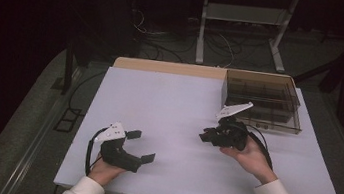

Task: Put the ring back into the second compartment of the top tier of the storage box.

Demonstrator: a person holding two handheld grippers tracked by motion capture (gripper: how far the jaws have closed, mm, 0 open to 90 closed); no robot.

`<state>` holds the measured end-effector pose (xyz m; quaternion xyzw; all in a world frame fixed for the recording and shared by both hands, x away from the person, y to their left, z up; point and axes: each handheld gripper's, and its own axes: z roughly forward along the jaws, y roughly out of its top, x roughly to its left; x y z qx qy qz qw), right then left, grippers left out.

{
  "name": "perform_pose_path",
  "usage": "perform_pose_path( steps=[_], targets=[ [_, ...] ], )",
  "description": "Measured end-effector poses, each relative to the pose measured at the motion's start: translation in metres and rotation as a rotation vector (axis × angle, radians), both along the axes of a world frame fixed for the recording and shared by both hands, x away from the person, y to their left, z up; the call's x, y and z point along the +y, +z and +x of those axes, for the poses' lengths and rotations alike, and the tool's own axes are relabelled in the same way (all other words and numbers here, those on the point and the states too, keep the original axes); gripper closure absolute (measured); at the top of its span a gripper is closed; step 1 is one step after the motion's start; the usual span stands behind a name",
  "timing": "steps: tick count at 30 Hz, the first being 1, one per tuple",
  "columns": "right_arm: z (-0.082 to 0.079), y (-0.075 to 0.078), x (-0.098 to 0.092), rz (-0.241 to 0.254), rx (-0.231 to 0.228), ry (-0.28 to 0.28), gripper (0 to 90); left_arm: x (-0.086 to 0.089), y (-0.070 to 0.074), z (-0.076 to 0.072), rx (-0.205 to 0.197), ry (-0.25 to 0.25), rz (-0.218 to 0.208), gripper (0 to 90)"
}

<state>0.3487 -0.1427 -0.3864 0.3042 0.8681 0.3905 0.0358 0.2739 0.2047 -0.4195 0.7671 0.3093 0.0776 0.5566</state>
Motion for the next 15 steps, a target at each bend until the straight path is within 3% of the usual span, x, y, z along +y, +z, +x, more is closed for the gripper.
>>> perform_pose_path(
  steps=[15],
  targets=[
    [0.004, 0.010, -0.019, 0.025, -0.010, -0.038, 67.5, 0.000, 0.000, 0.000, 0.001, 0.000, 0.000, 0.0]
  ],
)
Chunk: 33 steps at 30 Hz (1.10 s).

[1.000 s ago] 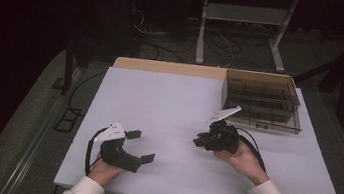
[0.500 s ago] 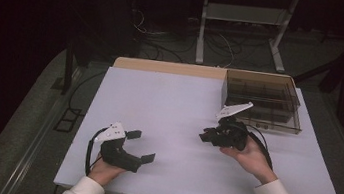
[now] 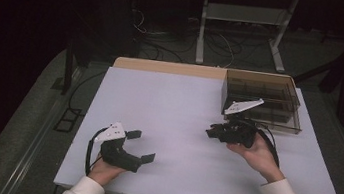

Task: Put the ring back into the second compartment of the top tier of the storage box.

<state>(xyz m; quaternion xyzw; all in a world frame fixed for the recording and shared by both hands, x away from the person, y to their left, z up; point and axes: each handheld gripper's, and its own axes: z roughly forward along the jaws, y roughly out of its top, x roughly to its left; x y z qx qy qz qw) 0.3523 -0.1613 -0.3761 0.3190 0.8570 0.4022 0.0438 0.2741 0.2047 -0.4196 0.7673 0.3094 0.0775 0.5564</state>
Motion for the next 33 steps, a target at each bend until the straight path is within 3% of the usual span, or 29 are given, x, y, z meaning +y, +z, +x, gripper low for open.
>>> perform_pose_path(
  steps=[17, 33],
  targets=[
    [0.002, 0.011, -0.017, 0.012, -0.015, -0.026, 67.6, 0.000, 0.000, 0.001, 0.001, -0.001, 0.001, 0.0],
    [0.005, 0.021, -0.035, 0.020, 0.003, -0.047, 67.7, -0.001, 0.000, 0.001, 0.001, -0.001, 0.003, 0.0]
  ],
)
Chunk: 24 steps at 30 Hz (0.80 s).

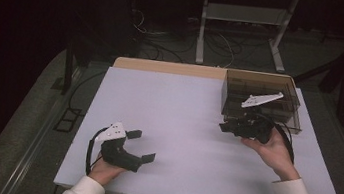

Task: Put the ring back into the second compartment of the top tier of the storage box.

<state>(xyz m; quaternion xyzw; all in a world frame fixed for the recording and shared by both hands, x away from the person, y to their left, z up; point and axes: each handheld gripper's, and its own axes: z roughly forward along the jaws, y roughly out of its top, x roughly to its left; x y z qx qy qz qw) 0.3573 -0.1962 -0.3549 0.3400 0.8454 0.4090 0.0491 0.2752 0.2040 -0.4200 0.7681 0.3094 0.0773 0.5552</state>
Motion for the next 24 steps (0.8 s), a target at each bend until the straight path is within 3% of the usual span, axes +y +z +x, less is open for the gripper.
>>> perform_pose_path(
  steps=[24],
  targets=[
    [0.002, 0.018, -0.035, 0.018, -0.020, -0.078, 68.0, 0.000, 0.001, 0.000, -0.003, 0.001, -0.001, 0.0]
  ],
)
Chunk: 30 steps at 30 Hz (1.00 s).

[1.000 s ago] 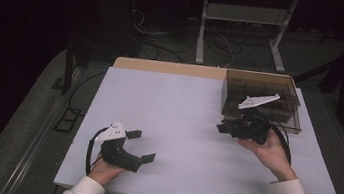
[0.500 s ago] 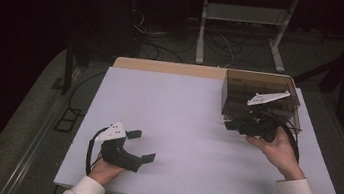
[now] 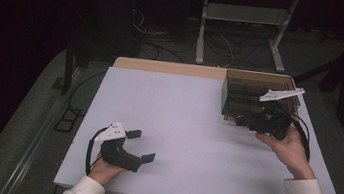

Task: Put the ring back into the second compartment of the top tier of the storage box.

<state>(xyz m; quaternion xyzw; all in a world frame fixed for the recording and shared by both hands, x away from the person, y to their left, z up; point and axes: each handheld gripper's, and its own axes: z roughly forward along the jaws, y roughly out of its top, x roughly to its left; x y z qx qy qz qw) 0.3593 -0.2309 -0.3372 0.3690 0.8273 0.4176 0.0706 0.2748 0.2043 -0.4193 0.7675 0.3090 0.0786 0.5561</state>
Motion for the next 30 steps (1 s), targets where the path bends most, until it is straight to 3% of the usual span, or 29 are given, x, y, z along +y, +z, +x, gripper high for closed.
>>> perform_pose_path(
  steps=[13, 30],
  targets=[
    [0.009, 0.006, -0.028, -0.002, 0.001, -0.062, 68.0, 0.000, 0.000, 0.000, -0.001, 0.003, 0.002, 0.0],
    [0.028, 0.008, -0.047, -0.022, 0.023, -0.121, 68.0, 0.000, 0.000, 0.000, 0.000, 0.005, 0.001, 0.0]
  ],
)
